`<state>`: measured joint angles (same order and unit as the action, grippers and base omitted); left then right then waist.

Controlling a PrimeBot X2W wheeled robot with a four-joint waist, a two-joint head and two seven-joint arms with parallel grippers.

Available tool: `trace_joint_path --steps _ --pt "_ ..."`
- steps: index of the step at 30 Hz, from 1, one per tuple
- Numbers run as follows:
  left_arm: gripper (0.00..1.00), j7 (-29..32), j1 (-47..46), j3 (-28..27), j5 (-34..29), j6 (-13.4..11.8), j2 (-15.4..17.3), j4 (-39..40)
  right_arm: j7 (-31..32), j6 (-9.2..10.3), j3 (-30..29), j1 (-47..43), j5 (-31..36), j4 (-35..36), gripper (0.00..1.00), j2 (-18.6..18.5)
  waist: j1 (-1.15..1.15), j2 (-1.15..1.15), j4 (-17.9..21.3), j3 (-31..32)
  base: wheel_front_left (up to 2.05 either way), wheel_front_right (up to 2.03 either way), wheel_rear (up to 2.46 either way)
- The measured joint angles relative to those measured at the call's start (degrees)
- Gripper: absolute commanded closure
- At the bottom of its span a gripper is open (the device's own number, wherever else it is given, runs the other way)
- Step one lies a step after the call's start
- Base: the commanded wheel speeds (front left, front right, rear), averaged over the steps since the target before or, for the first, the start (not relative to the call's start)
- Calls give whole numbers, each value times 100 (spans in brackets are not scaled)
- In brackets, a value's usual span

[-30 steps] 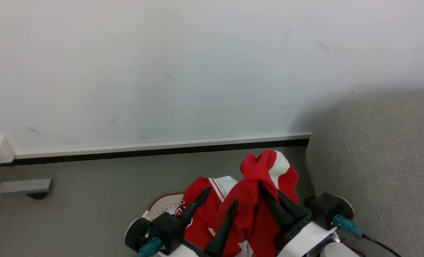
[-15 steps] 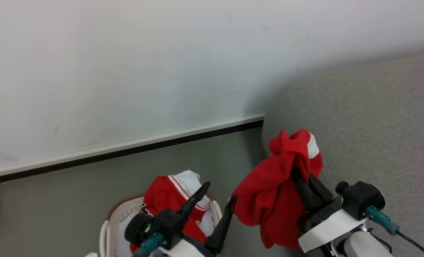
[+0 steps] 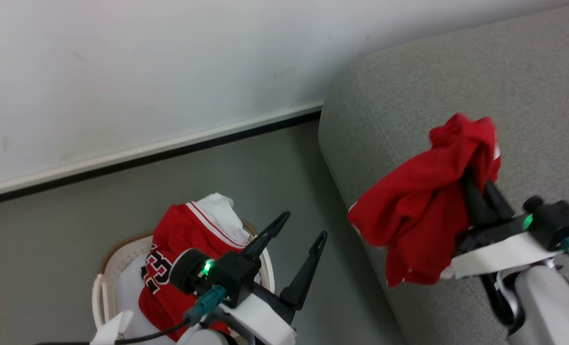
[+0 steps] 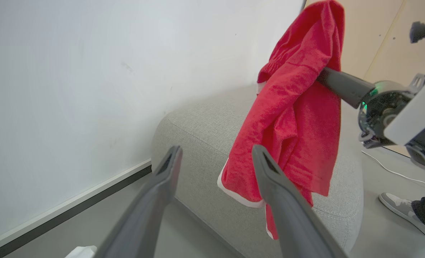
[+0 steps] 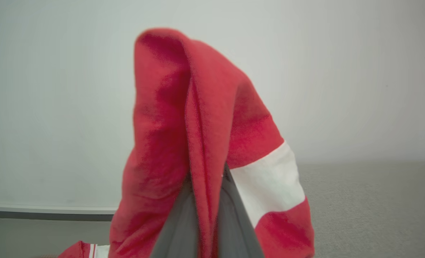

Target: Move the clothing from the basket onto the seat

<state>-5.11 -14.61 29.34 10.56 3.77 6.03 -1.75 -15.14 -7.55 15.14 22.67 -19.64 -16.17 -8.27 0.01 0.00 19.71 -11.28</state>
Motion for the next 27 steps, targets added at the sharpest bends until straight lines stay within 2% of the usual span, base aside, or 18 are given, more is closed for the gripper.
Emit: trace_joint_path --steps 6,17,21,27 --pt "0 51 -589 66 -134 99 77 51 0 0 -1262 986 339 -159 100 -19 0 0 -105 -706 0 0 0" --pt "0 -99 -1311 102 -202 157 43 -74 432 0 -3351 3696 1169 -1230 100 -935 2 0 -786 -1926 0 0 0" --pt "0 -162 -1455 98 -199 149 13 -101 605 -1 -4176 4632 1692 -1584 100 -1247 2 0 -1081 -2289 0 0 0" --pt "0 -290 -1605 86 -149 85 -63 -129 801 -1 -5192 5132 2776 -2228 100 -1544 1 0 -1498 -2810 0 0 0"
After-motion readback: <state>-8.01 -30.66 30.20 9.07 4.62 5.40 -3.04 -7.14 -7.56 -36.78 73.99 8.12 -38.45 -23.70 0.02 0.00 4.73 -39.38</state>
